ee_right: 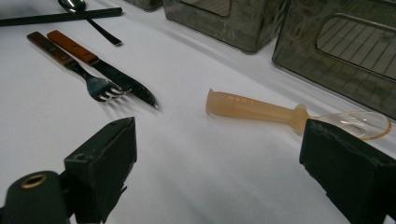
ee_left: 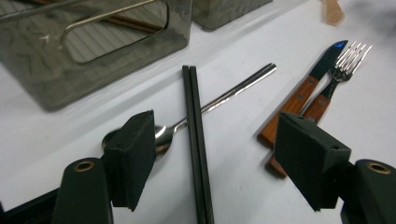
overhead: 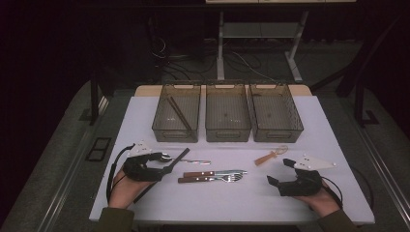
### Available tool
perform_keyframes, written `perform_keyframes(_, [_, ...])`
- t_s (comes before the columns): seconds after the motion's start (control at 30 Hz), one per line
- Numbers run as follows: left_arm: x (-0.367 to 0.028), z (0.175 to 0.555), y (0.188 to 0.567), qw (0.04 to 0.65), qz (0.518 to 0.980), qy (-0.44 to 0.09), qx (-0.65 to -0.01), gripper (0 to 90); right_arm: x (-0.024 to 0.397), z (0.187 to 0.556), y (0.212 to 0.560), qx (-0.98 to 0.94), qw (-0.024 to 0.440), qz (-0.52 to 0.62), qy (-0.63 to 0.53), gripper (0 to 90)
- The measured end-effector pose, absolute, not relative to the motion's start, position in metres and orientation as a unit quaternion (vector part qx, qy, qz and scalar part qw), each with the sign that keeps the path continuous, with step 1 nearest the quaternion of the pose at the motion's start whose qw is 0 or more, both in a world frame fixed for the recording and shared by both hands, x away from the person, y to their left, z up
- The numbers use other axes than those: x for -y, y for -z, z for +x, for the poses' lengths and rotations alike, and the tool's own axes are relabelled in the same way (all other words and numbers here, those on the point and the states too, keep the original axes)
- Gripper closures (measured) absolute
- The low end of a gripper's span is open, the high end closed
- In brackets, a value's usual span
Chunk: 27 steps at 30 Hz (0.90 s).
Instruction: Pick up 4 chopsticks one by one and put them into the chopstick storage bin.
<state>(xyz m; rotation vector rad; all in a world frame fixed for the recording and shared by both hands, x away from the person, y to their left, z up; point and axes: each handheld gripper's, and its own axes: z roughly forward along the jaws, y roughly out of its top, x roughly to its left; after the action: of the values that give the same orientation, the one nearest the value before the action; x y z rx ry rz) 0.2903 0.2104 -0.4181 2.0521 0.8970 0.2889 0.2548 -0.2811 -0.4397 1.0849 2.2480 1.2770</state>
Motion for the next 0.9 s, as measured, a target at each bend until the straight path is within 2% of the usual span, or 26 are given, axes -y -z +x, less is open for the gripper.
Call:
perform_keyframes(0.2, [-0.223, 0.275, 0.422, 0.424, 0.824, -0.115, -0.358, 29.4, 0.281, 0.257, 0.441, -0.793, 0.164, 0.386, -0.441, 11.2])
perform_keyframes(0.6, [-0.231, 0.275, 0.432, 0.4, 0.831, -0.115, -0.369, 66.9, 0.281, 0.255, 0.442, -0.801, 0.165, 0.38, -0.432, 11.2])
perform_keyframes(0.77, [-0.233, 0.278, 0.437, 0.393, 0.834, -0.104, -0.373, 75.0, 0.281, 0.255, 0.442, -0.803, 0.165, 0.378, -0.431, 11.2])
perform_keyframes(0.9, [-0.233, 0.28, 0.44, 0.389, 0.836, -0.095, -0.375, 77.2, 0.281, 0.255, 0.442, -0.804, 0.165, 0.377, -0.43, 11.2])
